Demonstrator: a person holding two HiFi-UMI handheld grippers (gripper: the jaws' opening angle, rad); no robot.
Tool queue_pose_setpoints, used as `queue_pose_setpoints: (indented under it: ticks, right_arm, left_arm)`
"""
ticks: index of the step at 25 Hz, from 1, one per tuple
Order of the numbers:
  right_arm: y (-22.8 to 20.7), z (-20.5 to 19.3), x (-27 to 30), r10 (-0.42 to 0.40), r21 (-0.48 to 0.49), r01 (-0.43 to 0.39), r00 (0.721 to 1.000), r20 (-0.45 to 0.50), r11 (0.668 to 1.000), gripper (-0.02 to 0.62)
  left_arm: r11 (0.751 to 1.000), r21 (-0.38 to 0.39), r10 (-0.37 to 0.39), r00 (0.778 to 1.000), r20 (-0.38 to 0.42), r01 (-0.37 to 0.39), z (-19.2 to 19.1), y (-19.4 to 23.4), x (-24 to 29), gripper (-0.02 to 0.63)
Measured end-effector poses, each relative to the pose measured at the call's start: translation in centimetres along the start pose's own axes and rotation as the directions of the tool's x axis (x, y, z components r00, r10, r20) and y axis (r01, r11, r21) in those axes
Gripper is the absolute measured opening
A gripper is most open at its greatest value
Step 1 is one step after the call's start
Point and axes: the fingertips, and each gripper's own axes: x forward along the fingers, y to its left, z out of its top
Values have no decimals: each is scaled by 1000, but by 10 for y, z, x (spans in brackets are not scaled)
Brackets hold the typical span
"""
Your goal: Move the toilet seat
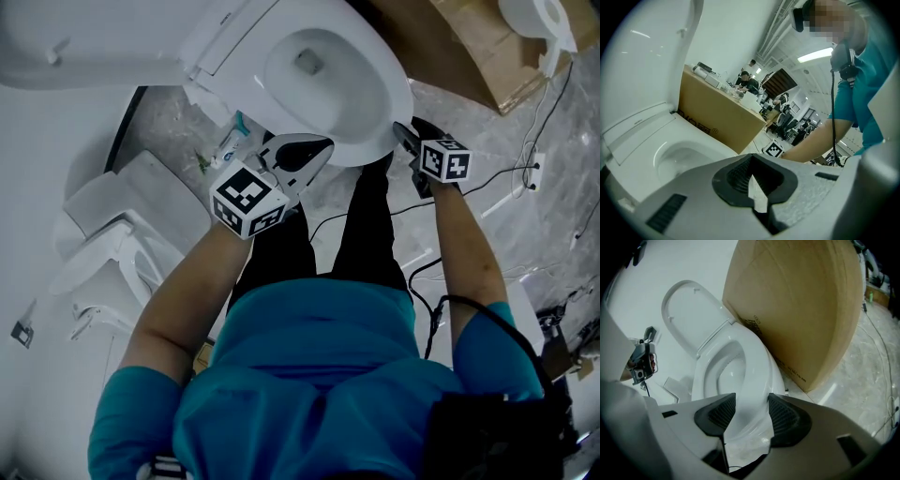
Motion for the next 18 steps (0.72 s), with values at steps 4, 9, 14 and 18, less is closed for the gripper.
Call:
queue_pose_setpoints:
  ticks: [4,9,14,18]
  right_arm:
    - [-5,-2,5,-15,42,16,1000,-12,999,204]
    - [-7,-3,11,-6,57,9,998,-55,998,229]
    - [-8,-1,9,13,97,-6,998,-65,995,233]
    - [-2,2,-2,46,123,-41,998,-34,992,184]
  left_arm:
    - [1000,-8,8,1000,19,-8,2,1,-3,3]
    - [1000,-9,0,1000,21,0,-2,-5,-9,3]
    - [1000,-24,2,1000,28,-1,-6,-4,-18,3]
    - [1000,-29,0,999,47,1,-1,-2,-25,3]
